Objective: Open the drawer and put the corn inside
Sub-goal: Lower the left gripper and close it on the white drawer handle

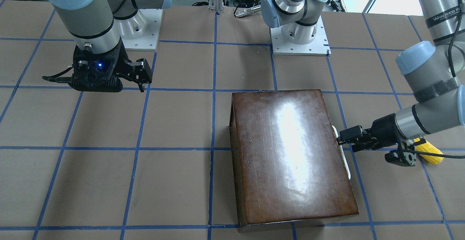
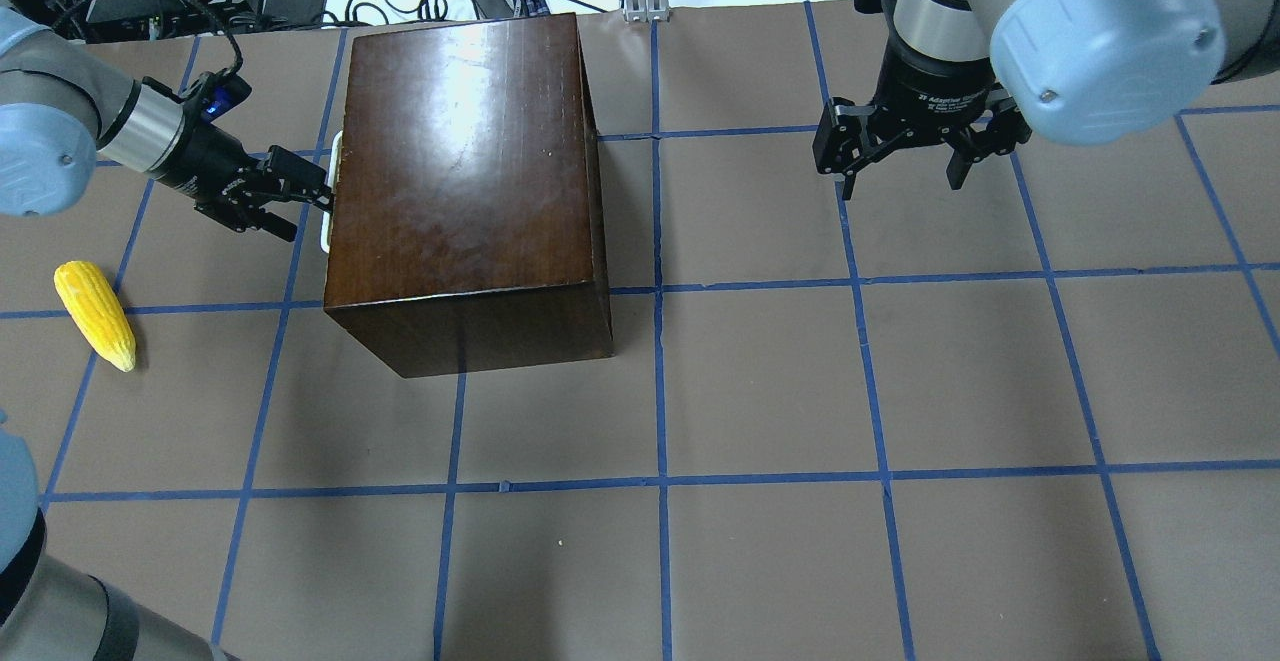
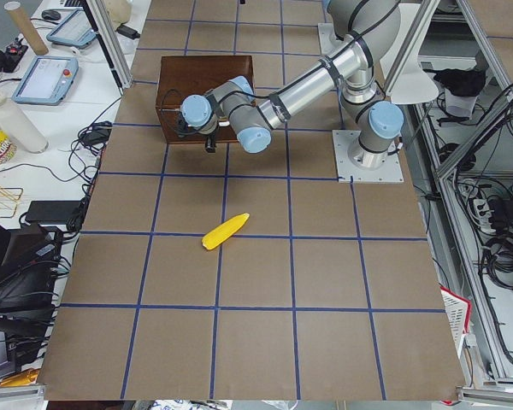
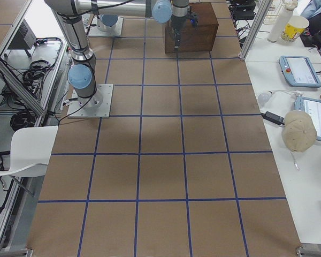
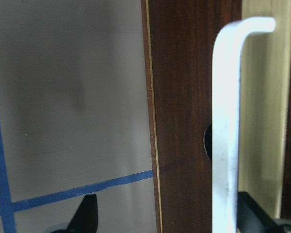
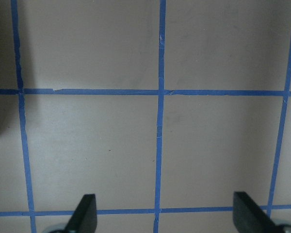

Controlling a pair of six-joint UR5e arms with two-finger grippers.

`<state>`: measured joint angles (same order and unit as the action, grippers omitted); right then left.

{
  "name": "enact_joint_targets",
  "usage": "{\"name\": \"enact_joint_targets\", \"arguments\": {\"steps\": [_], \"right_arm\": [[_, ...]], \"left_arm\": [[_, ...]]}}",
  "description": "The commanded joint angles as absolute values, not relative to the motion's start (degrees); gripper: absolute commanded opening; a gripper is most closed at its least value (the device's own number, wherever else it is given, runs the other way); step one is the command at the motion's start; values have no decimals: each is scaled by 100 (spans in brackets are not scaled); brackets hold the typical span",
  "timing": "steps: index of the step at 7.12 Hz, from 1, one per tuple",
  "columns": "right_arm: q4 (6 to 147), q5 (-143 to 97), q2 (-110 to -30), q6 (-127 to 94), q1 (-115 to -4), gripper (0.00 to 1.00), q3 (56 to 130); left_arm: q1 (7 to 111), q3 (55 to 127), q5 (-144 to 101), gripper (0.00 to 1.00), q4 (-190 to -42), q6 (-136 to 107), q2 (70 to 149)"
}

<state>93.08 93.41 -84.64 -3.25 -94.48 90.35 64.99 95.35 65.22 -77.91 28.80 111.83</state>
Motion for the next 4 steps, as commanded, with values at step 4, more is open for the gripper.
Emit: {"name": "enact_joint_targets", "arguments": {"steps": [4], "right_arm": [[9316,9343,-8464,-325,-9448,100,9035]], "left_arm": [[6495,9519,6705,100,-7550,2988,11241]]}}
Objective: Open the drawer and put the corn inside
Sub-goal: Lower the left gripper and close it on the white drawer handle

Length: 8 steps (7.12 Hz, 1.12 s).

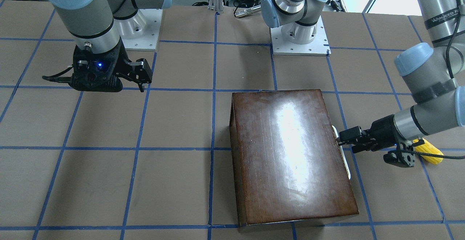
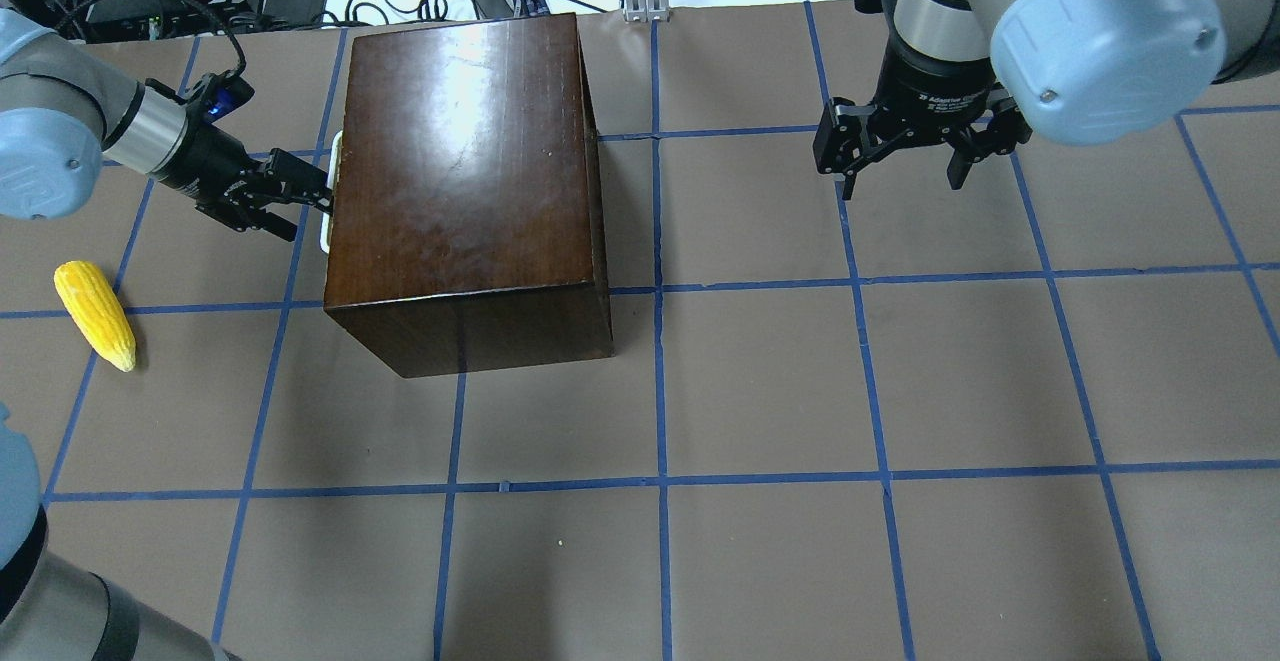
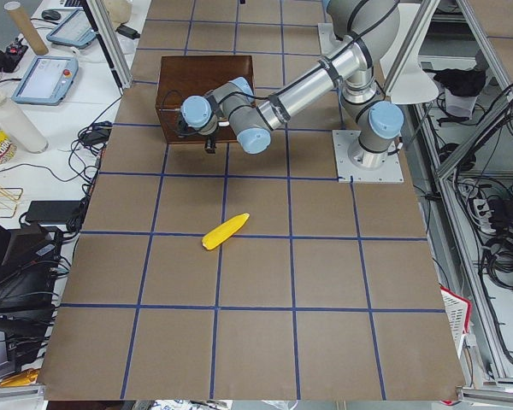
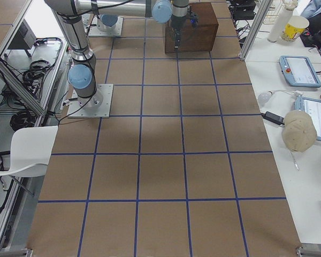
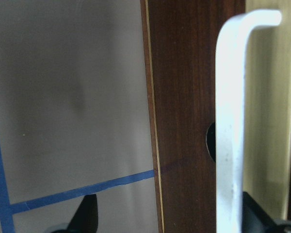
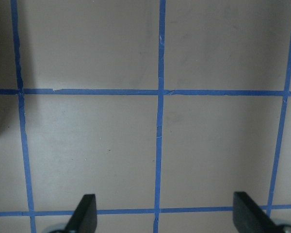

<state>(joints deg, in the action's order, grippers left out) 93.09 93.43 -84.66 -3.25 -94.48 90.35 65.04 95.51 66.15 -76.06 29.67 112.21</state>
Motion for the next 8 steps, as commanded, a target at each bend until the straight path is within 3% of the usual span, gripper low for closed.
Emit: {"name": "enact_joint_targets", "arguments": {"steps": [1,8], "right_arm": [[9316,9343,-8464,-325,-9448,100,9035],[9316,9343,-8464,-325,-9448,100,9035]], "left_arm": [[6495,9484,6741,100,-7524,3032,11259],[6442,9272,7031,100,-7550,3059,11312]]}}
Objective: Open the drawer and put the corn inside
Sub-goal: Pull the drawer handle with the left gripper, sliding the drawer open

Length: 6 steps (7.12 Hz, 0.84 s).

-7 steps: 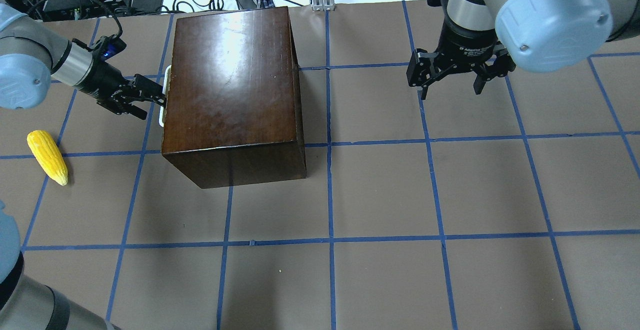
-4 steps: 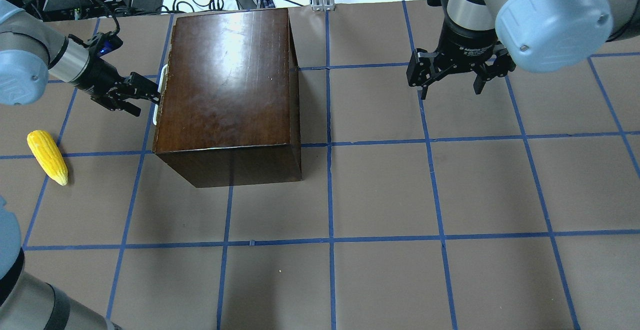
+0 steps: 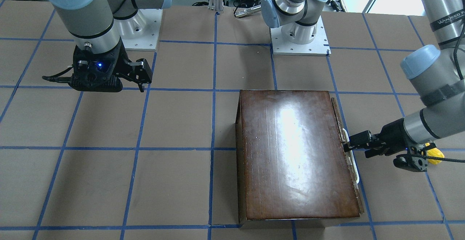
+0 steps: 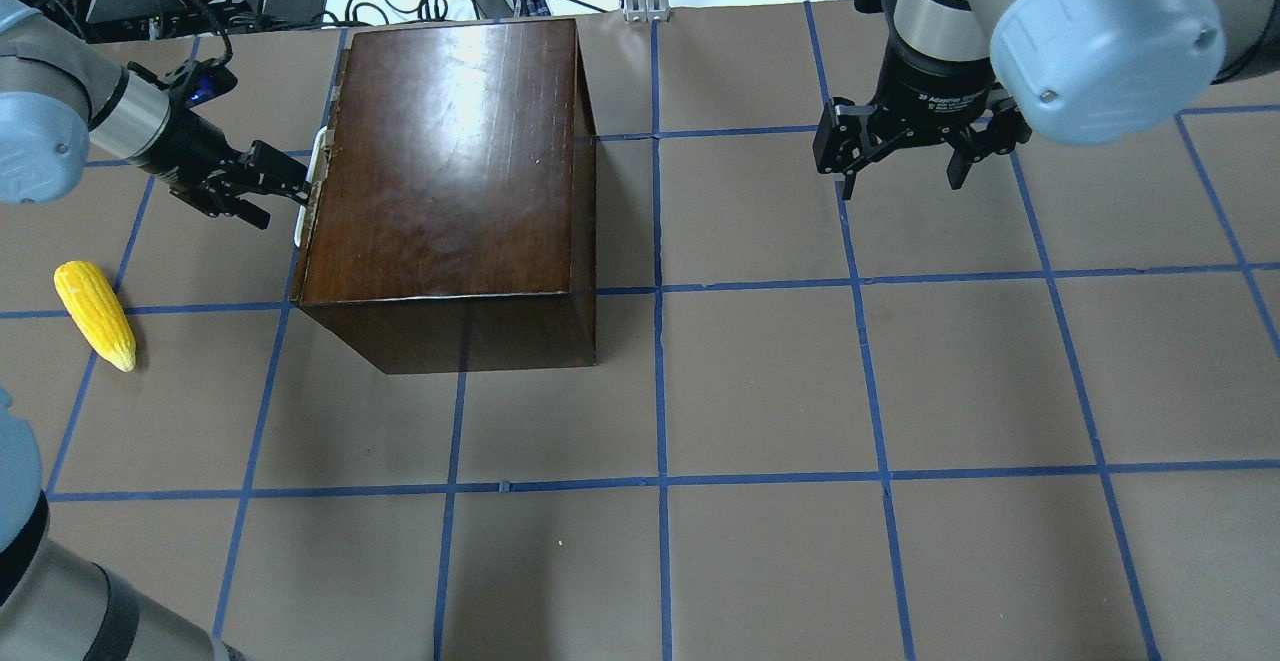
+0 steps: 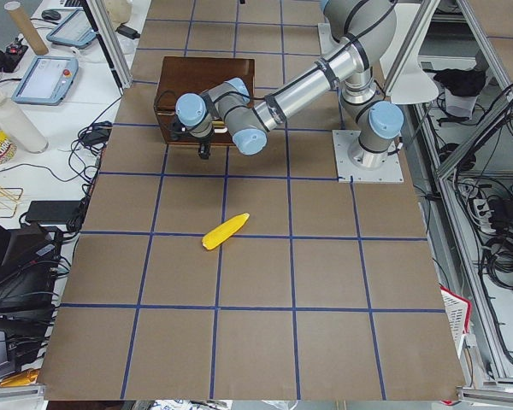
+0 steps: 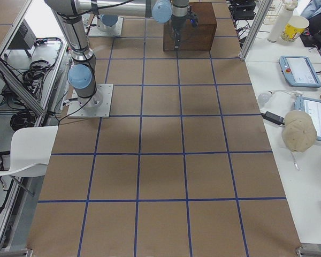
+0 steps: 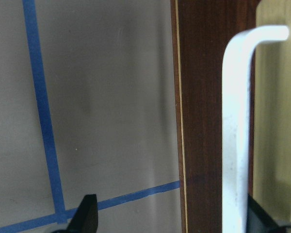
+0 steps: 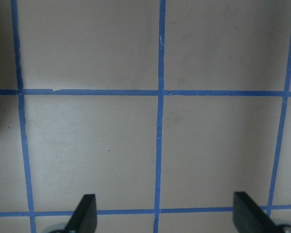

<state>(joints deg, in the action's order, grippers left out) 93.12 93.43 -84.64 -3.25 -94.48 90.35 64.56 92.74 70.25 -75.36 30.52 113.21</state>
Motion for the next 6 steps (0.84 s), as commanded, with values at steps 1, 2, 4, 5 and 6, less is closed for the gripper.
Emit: {"name": "enact_joint_targets", "arguments": {"steps": [1,2,4,5,6], "right_arm": [[9316,9343,-8464,-325,-9448,100,9035],[9308,9343,-8464,-325,-9448,100,9035],[9316,9343,-8464,-325,-9448,100,9035],[9308,9343,-8473,-325,-9448,100,9035],[9308,9343,-8464,-325,-9448,100,9035]], "left_arm": [[6416,9272,7031,100,-7559,3102,11285],[6355,9272,7031,100,-7567,3103,11276],[6215,9281,7153,100,-7568,3382,11276],[6188,9273,7224,100,-7567,3384,11285],[6188,9272,7225,100,-7559,3392,11285]]}}
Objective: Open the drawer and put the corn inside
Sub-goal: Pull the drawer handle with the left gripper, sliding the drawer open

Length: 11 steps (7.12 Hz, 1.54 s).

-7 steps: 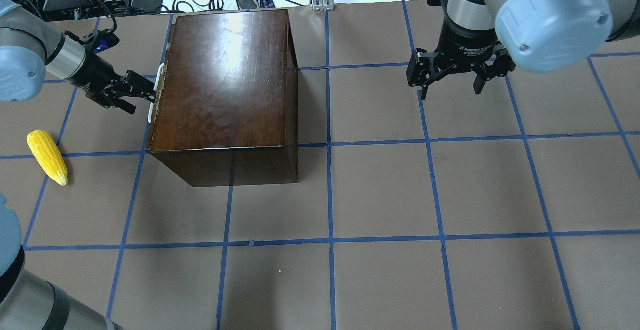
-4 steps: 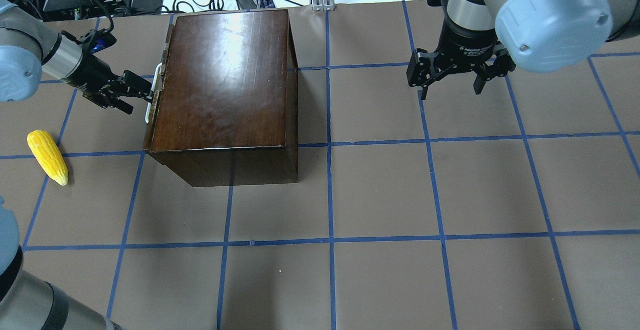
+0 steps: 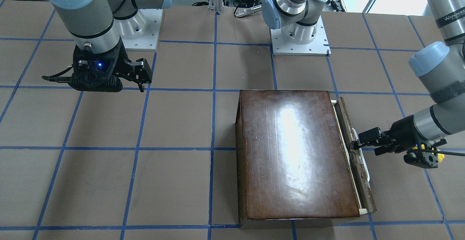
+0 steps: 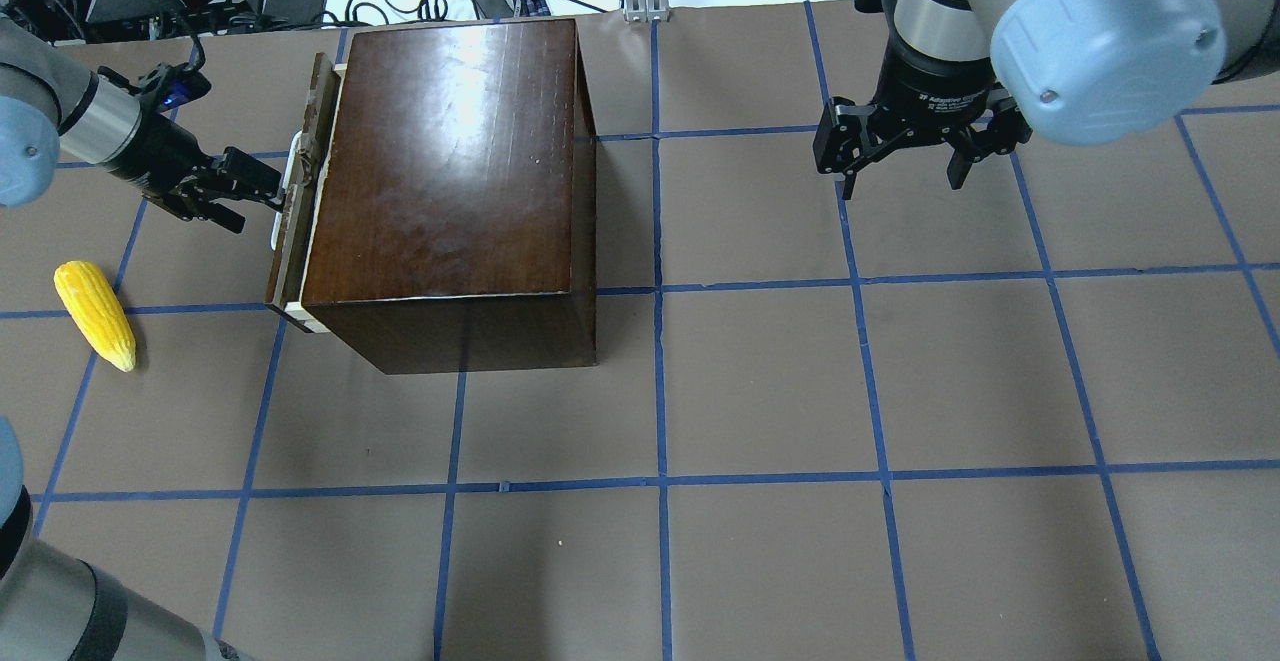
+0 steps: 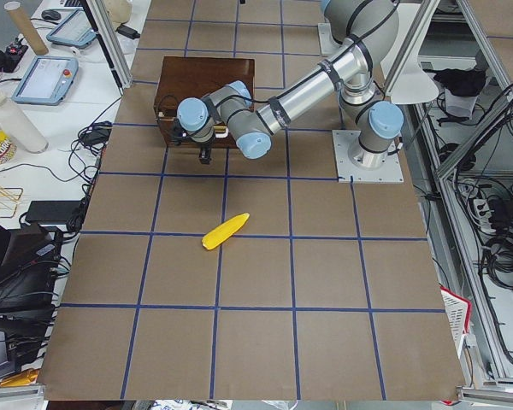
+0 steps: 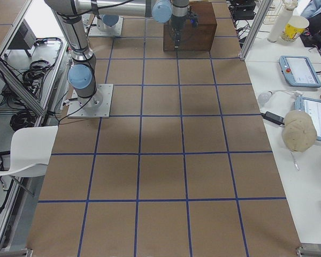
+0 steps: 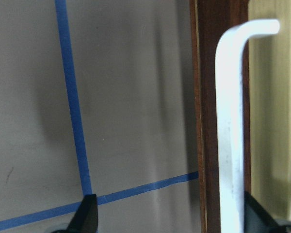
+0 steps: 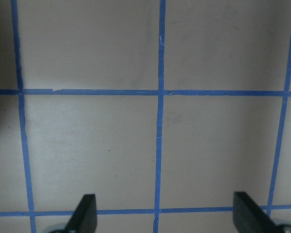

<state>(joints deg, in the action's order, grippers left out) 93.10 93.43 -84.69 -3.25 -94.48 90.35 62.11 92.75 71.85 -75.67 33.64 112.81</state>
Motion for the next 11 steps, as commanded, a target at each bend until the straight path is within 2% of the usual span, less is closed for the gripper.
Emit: {"name": "enact_joint_targets", "arguments": {"steps": [1,11], "right_arm": [[9308,9343,-8464,-325,-9448,100,9035],[9308,9343,-8473,-325,-9448,100,9035]], "left_arm": [[6187,9264,7233,100,-7559,3393,11285],[6003,9141,7453,100,-7593,3892,11329]]}}
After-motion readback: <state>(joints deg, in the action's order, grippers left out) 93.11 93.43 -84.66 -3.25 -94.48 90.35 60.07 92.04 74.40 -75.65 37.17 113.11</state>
